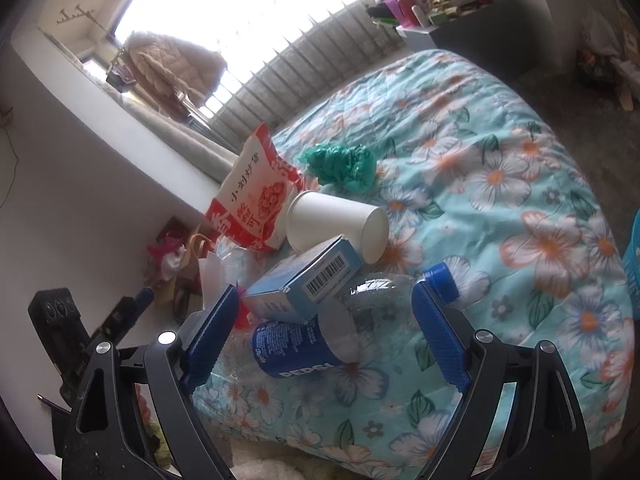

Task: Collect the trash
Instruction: 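Grasp the white tissue with the left tool while the right tool reaches the red bag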

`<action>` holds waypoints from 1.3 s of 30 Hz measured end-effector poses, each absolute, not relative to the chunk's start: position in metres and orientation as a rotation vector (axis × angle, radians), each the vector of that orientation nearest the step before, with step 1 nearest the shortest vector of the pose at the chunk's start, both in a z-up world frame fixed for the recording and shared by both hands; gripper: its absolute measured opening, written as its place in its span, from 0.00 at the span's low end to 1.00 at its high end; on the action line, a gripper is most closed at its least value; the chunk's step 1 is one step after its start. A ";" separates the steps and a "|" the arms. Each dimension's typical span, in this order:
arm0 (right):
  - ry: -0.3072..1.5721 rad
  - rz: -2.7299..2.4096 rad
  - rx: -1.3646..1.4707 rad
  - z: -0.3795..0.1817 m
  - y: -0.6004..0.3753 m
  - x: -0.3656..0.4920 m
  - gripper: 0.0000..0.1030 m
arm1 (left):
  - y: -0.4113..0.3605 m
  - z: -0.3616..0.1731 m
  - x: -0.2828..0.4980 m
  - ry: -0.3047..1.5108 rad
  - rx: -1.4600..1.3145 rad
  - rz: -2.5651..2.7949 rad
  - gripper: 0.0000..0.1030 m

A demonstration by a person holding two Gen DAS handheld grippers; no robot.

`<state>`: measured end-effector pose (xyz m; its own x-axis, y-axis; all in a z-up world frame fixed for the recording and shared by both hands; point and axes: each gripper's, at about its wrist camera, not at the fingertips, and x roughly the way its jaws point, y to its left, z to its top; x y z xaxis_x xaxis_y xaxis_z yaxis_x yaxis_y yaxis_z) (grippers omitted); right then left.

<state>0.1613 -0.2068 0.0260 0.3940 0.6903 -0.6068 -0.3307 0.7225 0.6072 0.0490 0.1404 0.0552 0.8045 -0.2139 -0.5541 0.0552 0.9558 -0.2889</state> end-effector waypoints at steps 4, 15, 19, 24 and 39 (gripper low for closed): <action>0.999 0.653 0.446 0.020 -0.204 0.167 0.81 | 0.132 0.039 0.056 0.644 -0.193 -0.135 0.79; 1.085 0.677 0.561 0.004 -0.199 0.185 0.81 | 0.137 0.010 0.076 0.725 -0.158 -0.104 0.58; 1.109 0.677 0.589 -0.001 -0.194 0.192 0.81 | 0.145 0.000 0.081 0.763 -0.197 -0.101 0.48; 1.104 0.666 0.563 0.003 -0.187 0.195 0.79 | 0.152 -0.010 0.085 0.796 -0.234 -0.103 0.36; 1.043 0.608 0.520 0.019 -0.188 0.198 0.75 | 0.158 -0.011 0.080 0.781 -0.248 -0.119 0.05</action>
<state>0.1984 -0.1884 0.0185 0.3700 0.6820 -0.6309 -0.2131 0.7233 0.6569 0.0801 0.1580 -0.0112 0.7056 -0.1968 -0.6807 0.0143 0.9644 -0.2640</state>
